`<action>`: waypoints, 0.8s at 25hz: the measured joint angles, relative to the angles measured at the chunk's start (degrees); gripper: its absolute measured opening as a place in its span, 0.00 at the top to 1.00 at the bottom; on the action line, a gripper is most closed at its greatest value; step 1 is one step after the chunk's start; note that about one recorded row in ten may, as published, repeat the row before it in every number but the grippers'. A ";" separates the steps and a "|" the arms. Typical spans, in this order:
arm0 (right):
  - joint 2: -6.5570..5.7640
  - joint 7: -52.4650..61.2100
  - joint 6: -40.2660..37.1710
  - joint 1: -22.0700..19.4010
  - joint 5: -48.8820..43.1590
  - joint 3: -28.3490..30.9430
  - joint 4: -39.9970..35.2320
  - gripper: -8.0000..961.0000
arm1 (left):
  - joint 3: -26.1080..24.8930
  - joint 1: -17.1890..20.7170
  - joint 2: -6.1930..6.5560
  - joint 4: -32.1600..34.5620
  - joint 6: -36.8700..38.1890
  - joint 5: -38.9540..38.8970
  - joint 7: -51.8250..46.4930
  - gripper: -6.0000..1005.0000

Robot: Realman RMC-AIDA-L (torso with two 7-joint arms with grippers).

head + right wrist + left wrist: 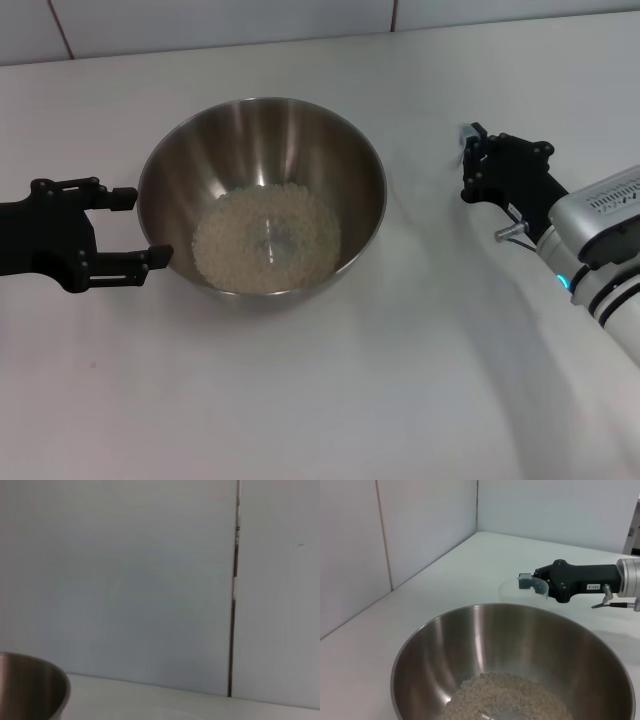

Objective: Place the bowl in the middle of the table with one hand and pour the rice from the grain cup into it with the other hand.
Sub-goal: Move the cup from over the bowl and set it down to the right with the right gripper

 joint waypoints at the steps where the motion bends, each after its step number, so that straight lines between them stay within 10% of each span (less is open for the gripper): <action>1: -0.01 0.01 0.35 0.21 0.00 -0.14 -0.03 0.98 | 0.00 0.01 0.00 -0.01 0.00 0.01 0.00 0.20; 20: -0.16 0.21 -2.53 -5.77 -0.13 -3.80 1.88 0.67 | 0.56 -0.18 0.00 -0.80 0.00 0.16 0.17 0.20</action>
